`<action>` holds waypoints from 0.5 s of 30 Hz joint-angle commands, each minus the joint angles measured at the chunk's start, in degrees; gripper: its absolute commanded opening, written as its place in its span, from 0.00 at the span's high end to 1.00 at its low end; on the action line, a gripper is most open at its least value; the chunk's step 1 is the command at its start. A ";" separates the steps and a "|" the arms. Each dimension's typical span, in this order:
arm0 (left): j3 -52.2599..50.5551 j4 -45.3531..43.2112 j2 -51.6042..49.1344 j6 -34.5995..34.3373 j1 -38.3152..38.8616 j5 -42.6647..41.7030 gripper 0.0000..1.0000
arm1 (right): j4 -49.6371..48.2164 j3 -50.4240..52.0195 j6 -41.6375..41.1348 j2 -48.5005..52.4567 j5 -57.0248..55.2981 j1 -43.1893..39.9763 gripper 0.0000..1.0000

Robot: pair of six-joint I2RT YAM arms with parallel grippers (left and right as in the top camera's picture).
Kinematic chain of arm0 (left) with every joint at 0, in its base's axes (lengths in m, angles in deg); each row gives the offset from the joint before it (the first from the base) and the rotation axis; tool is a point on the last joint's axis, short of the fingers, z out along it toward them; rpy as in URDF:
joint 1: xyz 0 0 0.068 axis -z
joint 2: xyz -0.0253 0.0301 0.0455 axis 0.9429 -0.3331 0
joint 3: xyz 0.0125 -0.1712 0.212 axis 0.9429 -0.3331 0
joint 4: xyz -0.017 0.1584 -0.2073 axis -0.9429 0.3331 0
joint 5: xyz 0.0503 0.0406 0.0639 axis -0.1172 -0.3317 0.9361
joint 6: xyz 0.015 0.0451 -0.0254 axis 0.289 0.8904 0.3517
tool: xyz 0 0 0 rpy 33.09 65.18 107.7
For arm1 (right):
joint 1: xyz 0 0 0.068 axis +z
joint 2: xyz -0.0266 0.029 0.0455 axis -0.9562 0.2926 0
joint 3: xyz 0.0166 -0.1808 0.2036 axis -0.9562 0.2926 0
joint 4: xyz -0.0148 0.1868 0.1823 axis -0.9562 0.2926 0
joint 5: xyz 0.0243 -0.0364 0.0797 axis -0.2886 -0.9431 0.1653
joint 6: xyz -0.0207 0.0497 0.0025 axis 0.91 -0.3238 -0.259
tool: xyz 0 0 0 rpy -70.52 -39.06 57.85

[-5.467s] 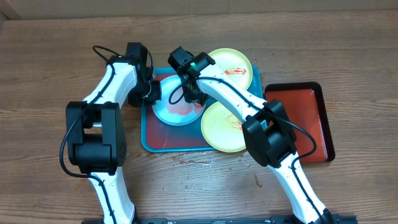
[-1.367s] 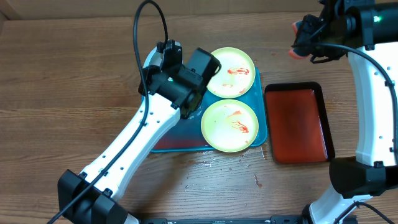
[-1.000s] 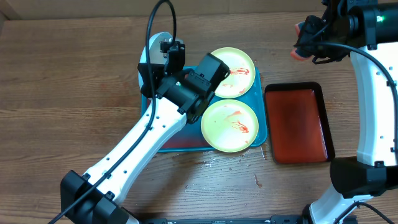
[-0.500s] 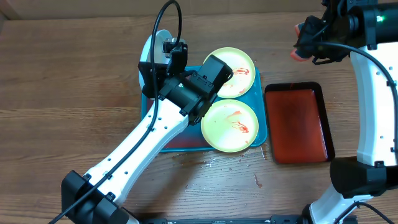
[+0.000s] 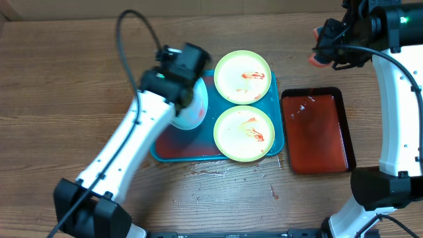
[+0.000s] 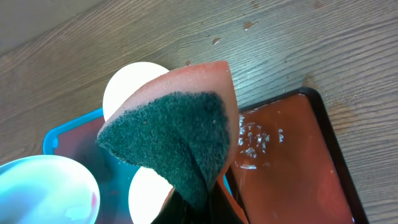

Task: Clean dirty plates on tray and stack at the side
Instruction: 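Carry the blue plate left off the tray and set it on the table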

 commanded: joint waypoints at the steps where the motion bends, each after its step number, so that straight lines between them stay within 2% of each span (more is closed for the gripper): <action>1: -0.57 -0.66 -0.17 2.75 -9.05 -18.34 0.96 | -0.31 -1.27 0.13 -1.22 0.04 -0.33 0.96; 5: -0.59 -1.14 -0.17 5.18 -21.07 -32.61 0.96 | -0.31 -1.27 0.13 -1.22 0.07 -0.33 0.96; 6: -0.66 -0.92 -0.20 6.54 -27.52 -37.48 0.96 | -0.33 -1.27 0.11 -1.22 0.07 -0.33 0.96; 11: -2.38 -0.98 -0.20 8.96 -40.98 -43.32 0.96 | -0.31 -1.14 0.11 -1.20 0.09 -0.20 0.96; 15: -6.19 -3.48 -0.20 10.45 -47.43 -43.47 0.96 | -0.20 -0.07 0.11 -1.20 0.07 -0.04 0.96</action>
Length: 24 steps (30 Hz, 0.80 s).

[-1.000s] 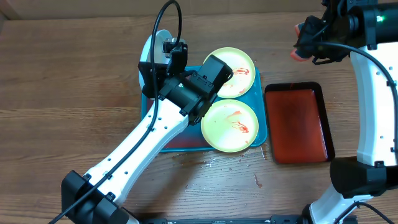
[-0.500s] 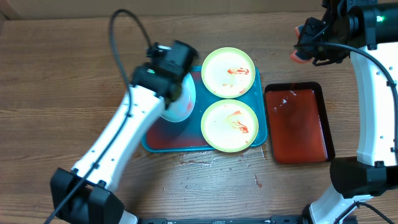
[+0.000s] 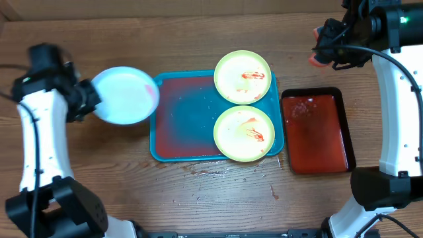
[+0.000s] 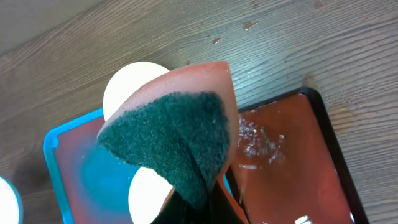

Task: Clean dirty plates on tray and stack at the side
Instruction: 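Carry the blue plate left off the tray and set it on the table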

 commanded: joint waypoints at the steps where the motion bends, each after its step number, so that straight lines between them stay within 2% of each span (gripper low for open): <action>1: -4.46 -2.38 -0.20 2.99 -3.87 -5.31 0.96 | -0.13 0.66 0.09 -1.20 0.04 -0.04 0.96; 11: -18.43 -17.03 -0.46 2.12 -4.76 -3.10 0.96 | 1.20 10.16 1.14 -1.20 -2.99 -0.11 0.96; 16: -21.92 -21.22 -0.46 -5.14 -4.94 6.60 0.96 | -0.20 14.21 1.88 -1.20 -3.17 -0.42 0.96; 24: -22.14 -24.09 -0.48 -12.15 -5.03 11.02 0.96 | -0.96 14.73 1.88 -1.20 -3.17 -1.07 0.96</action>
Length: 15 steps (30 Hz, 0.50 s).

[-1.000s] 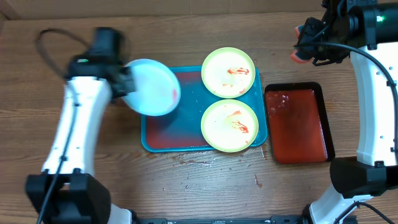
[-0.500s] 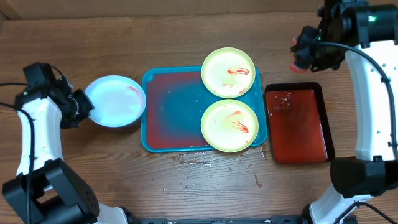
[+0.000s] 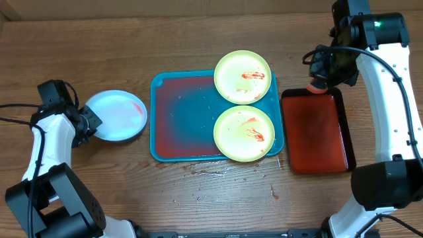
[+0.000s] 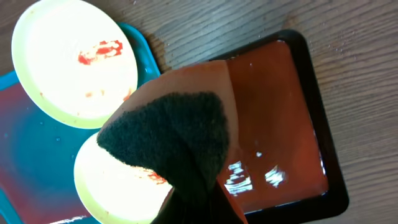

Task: Clean dirty plates on tray and stack at the side
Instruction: 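Carry the blue plate left off the tray and set it on the table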

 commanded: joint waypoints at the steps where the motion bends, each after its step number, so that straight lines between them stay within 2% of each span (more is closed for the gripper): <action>1: -0.20 -1.22 -0.39 -5.81 -0.13 5.20 0.96 | -0.35 -0.17 0.39 -1.20 -0.57 -0.68 0.96; 7: -0.20 -3.15 -1.81 -6.60 -1.01 6.29 0.96 | -0.17 -0.17 0.39 -1.20 -0.59 -0.68 0.96; 15: -0.17 -3.08 -9.84 -6.40 -1.62 5.84 0.96 | -0.15 -0.17 0.61 -1.20 -0.59 -0.68 0.96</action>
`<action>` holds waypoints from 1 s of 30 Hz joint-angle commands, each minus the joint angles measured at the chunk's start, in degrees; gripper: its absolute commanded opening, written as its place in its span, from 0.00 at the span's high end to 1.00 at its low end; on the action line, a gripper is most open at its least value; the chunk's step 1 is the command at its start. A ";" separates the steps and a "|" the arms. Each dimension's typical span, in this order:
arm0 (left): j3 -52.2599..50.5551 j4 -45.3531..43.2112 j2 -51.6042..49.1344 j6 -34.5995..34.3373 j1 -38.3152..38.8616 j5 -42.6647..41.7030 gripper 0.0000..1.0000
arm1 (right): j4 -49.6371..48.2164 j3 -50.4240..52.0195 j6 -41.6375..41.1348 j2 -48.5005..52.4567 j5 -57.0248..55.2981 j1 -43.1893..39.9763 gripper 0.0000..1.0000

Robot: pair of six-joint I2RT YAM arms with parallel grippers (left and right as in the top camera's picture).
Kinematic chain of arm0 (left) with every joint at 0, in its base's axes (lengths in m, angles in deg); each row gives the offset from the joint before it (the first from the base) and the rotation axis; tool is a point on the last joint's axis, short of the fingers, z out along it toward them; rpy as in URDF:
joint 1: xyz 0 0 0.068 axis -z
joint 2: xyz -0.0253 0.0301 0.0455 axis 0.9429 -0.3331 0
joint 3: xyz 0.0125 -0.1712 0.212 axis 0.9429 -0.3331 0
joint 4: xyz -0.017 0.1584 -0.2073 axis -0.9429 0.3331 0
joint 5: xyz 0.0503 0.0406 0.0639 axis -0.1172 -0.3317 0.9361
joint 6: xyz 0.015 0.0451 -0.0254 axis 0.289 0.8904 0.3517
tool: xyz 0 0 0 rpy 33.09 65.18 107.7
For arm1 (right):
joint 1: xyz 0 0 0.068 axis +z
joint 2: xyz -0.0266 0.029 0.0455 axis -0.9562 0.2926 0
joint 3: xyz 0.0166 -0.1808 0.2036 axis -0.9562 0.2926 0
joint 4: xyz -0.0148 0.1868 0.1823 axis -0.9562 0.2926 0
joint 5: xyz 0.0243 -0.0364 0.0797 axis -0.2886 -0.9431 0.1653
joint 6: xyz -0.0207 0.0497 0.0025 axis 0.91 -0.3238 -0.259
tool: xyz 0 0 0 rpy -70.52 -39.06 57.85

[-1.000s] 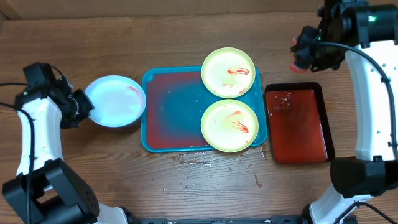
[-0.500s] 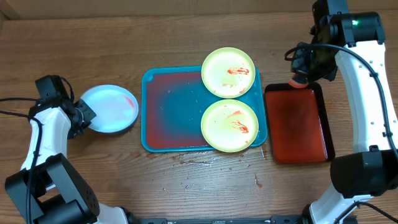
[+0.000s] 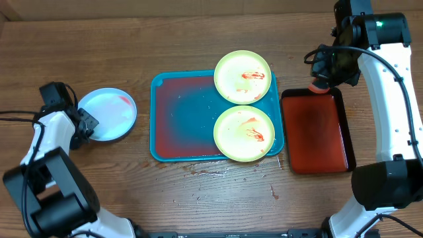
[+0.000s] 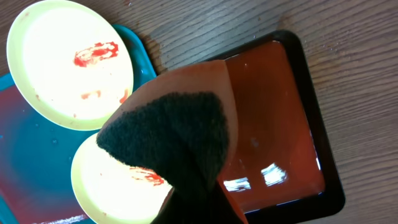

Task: Clean dirty plates on tray and stack at the side
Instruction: 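Carry the blue plate left off the tray and set it on the table, then release the blue plate and move left gripper to the lower yellow plate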

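Observation:
Two pale green plates with red smears lie on the blue tray (image 3: 178, 122): one at the back (image 3: 242, 77), one at the front (image 3: 244, 133). A light blue plate (image 3: 106, 114) lies on the table left of the tray, with my left gripper (image 3: 83, 123) at its left rim, apparently shut on it. My right gripper (image 3: 321, 78) hangs over the back edge of the black tray (image 3: 317, 132), shut on an orange sponge with a dark green scouring face (image 4: 168, 130). In the right wrist view the sponge hides the fingertips; both green plates (image 4: 68, 62) (image 4: 115, 186) show behind it.
The black tray (image 4: 267, 118) holds reddish water and stands right of the blue tray. Water drops and small red spots lie on the wood table (image 3: 218, 192) in front of the trays. The blue tray's left half is wet.
The light blue plate and my left gripper have shifted a little further left on the table. My right gripper with the sponge has barely moved; the water in the black tray has settled.
My left gripper held the light blue plate tilted over the blue tray's left part. Then the plate was off the tray at the left, later low by the table, now flat there. My right gripper held the sponge high, then came down over the black tray.

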 commanded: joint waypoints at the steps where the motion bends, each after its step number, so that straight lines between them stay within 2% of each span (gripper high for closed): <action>1: -0.17 0.76 -4.04 -0.96 -0.37 0.81 0.95 | -0.28 -0.20 0.61 -1.20 -0.33 -0.31 0.96; 3: -0.17 0.92 -4.55 -0.96 -0.37 0.79 0.82 | -0.28 -0.20 0.61 -1.20 -0.33 -0.31 0.96; 4: -0.11 0.92 -4.52 -0.90 -0.37 0.83 0.71 | -0.31 -0.20 0.83 -1.20 -0.33 -0.31 0.96; 8: 1.62 1.73 -4.44 1.84 -0.37 0.52 0.50 | -0.31 -0.20 1.25 -1.20 -0.31 -0.31 0.96; 11: 5.20 5.53 -4.44 3.98 -0.20 0.52 0.39 | -0.31 -0.20 1.25 -1.20 -0.28 -0.33 0.96; 13: 8.61 8.87 -4.44 5.92 -0.20 -0.48 0.19 | -0.35 -0.20 1.25 -1.20 -0.28 -0.31 0.96; 14: 10.23 10.40 -4.44 6.93 -0.17 -1.66 0.15 | -0.48 -0.20 1.25 -1.20 -0.28 -0.31 0.96; 17: 15.61 14.73 -4.44 10.25 0.22 -7.74 0.15 | -0.57 -0.20 1.25 -1.20 -0.28 -0.31 0.96; 21: 21.33 18.12 -4.44 17.00 2.54 -20.39 0.17 | -0.52 -0.20 1.22 -1.20 -0.26 -0.31 0.96; 25: 23.26 20.44 -4.44 18.49 7.93 -30.58 0.19 | -0.52 -0.20 1.20 -1.20 -0.13 -0.31 0.96; 30: 23.12 24.81 -4.94 17.05 18.69 -33.44 0.21 | -0.55 -0.22 1.16 -1.20 -0.11 -0.31 0.96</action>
